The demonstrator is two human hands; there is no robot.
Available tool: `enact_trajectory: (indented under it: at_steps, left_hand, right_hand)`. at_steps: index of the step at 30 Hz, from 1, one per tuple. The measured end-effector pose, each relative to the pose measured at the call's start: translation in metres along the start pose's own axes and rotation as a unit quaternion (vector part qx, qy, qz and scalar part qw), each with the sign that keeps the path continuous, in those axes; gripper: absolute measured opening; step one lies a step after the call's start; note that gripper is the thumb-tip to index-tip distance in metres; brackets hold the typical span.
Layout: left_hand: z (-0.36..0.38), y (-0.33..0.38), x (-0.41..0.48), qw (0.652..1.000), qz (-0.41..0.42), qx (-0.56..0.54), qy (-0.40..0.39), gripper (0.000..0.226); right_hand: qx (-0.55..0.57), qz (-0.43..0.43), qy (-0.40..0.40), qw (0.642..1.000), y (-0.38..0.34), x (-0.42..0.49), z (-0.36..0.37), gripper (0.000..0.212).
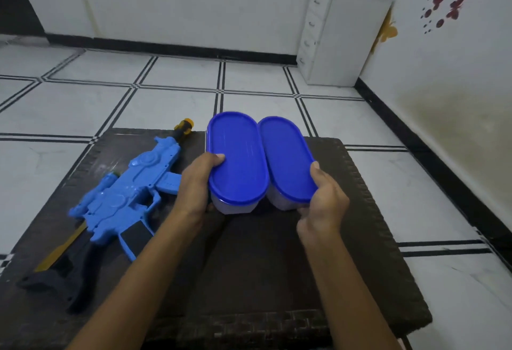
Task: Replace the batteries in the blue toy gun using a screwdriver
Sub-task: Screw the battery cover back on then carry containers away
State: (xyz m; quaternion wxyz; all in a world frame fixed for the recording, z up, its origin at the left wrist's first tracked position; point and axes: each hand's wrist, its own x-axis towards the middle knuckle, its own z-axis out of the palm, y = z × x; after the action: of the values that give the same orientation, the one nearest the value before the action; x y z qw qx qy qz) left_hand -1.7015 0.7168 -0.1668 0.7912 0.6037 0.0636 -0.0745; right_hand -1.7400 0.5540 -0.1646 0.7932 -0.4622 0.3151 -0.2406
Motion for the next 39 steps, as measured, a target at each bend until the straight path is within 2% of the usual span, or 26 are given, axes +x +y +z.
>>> enact_trajectory:
  at_steps: [3,6,9,12,14,16,20,25,29,34,39]
  left_hand:
    - [-0.008,0.010,0.027,1.000,0.004,0.027,-0.013,0.029]
    - [-0.011,0.016,0.037,1.000,-0.017,0.010,0.003,0.034]
    - [-0.013,0.038,0.030,0.997,-0.063,-0.033,0.027,0.016]
    - [-0.021,0.077,0.024,0.993,-0.103,-0.048,0.035,0.015]
    - [-0.023,0.115,0.018,0.992,-0.113,-0.038,0.033,0.023]
    - [-0.023,0.158,0.010,0.990,-0.133,-0.030,0.031,0.042]
    - [-0.023,0.275,-0.020,0.986,-0.162,0.028,-0.001,0.061]
    - [-0.012,0.399,-0.054,0.988,-0.148,0.031,0.012,0.045]
    - [-0.014,0.467,-0.064,0.990,-0.131,0.040,0.019,0.039]
    - [-0.045,0.517,-0.043,0.992,-0.123,0.017,0.025,0.039]
    - [-0.127,0.549,0.001,0.994,-0.105,0.044,-0.001,0.046]
  right_hand:
    - [0.001,0.010,-0.004,1.000,0.010,0.012,0.024,0.013]
    - [0.010,0.021,0.003,1.000,0.021,0.007,0.045,0.017]
    - [-0.012,0.029,0.000,1.000,0.008,-0.005,0.061,0.015]
    - [-0.030,0.049,-0.027,0.998,-0.022,-0.026,0.080,0.009]
    - [-0.036,0.066,-0.050,0.996,-0.050,-0.041,0.094,0.007]
    - [-0.040,0.074,-0.071,0.994,-0.082,-0.056,0.115,0.007]
    - [-0.056,0.089,-0.096,0.990,-0.169,-0.092,0.164,0.007]
    - [-0.069,0.107,-0.146,0.981,-0.269,-0.132,0.220,0.010]
    - [-0.066,0.100,-0.169,0.978,-0.314,-0.152,0.261,0.010]
    - [-0.065,0.094,-0.197,0.974,-0.325,-0.174,0.318,0.007]
    - [-0.051,0.095,-0.188,0.976,-0.290,-0.205,0.396,0.008]
